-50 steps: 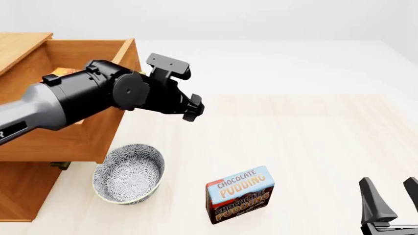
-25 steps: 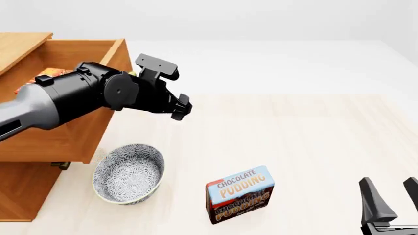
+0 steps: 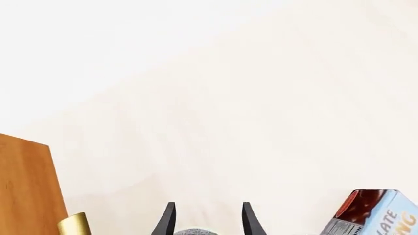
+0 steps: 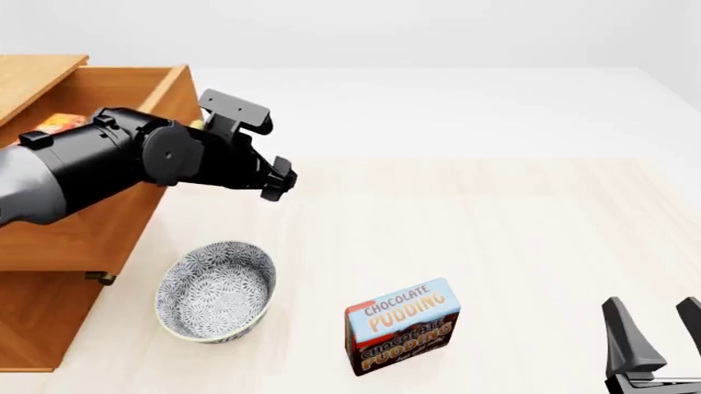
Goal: Put the butter at the back in the top drawer of the cabinet and close it.
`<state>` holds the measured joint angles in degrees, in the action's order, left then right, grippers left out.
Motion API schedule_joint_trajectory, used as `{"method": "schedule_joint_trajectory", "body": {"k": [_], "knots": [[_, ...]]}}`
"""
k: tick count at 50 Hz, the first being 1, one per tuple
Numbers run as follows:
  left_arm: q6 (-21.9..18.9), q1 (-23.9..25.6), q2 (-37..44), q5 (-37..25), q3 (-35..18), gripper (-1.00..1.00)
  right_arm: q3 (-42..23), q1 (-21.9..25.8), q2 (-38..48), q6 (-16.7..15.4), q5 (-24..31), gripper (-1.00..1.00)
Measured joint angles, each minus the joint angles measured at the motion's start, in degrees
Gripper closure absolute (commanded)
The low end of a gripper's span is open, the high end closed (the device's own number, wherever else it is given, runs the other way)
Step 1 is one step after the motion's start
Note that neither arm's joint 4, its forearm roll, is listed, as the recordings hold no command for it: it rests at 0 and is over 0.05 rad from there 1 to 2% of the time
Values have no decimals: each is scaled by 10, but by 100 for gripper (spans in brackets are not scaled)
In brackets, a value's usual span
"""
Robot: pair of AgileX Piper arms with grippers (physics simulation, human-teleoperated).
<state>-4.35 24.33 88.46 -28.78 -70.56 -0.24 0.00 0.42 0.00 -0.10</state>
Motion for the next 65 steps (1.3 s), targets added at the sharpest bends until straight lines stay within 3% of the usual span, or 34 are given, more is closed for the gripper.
{"method": "schedule_joint_trajectory", "body": {"k": [65], "knots": [[-39,-119,-57,22,73,-100,0,0,0,0,0,-100]]}}
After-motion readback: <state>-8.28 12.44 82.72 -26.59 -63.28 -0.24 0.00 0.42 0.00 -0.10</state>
